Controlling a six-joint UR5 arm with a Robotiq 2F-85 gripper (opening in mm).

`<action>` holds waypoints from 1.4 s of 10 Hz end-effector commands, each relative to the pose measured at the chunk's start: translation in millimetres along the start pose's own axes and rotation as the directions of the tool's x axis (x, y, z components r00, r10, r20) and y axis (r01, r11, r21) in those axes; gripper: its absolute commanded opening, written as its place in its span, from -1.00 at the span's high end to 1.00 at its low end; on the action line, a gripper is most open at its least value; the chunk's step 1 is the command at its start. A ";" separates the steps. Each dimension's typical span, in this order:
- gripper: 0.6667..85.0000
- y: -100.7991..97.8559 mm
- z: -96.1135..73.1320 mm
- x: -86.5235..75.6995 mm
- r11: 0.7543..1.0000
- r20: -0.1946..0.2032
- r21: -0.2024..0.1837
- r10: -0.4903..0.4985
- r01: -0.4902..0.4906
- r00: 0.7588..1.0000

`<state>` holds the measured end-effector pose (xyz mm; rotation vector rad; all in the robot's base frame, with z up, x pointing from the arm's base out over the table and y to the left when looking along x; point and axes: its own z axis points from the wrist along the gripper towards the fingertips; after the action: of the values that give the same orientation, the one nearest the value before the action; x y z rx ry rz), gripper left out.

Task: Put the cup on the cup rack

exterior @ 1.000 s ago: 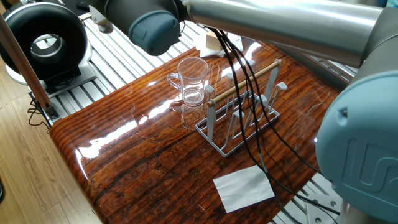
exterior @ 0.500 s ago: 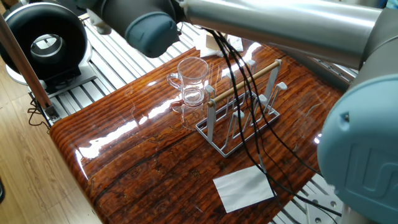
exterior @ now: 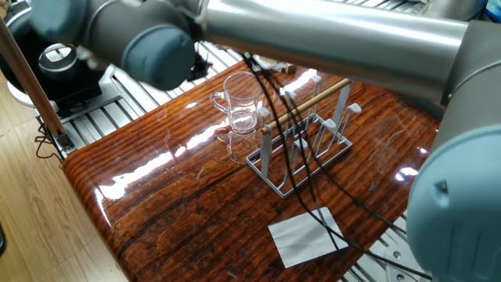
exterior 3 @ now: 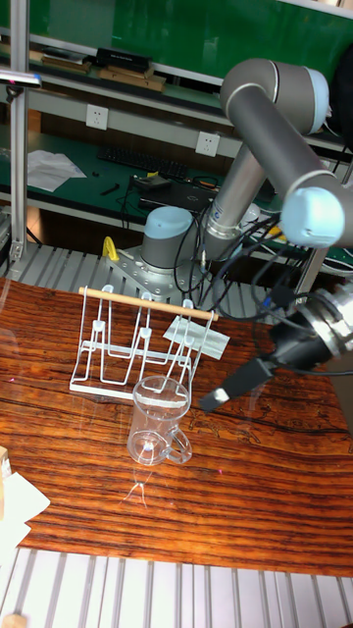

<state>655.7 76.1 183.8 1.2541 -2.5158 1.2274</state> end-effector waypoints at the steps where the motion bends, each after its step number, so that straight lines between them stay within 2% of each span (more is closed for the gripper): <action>1: -0.22 33.6 -12.1 -16.6 0.998 0.001 -0.011 0.059 -0.059 0.998; 4: -0.21 36.9 0.6 -25.7 0.997 0.014 0.013 0.073 -0.073 0.997; 9: -0.18 37.6 23.8 -25.6 0.995 0.016 0.070 0.067 -0.068 0.998; 12: -0.16 41.1 34.0 -28.4 0.993 0.029 0.084 0.077 -0.080 0.997; 14: -0.16 41.0 34.2 -28.0 0.993 0.028 0.085 0.078 -0.081 0.997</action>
<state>655.6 87.8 129.8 1.2129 -2.5694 1.3622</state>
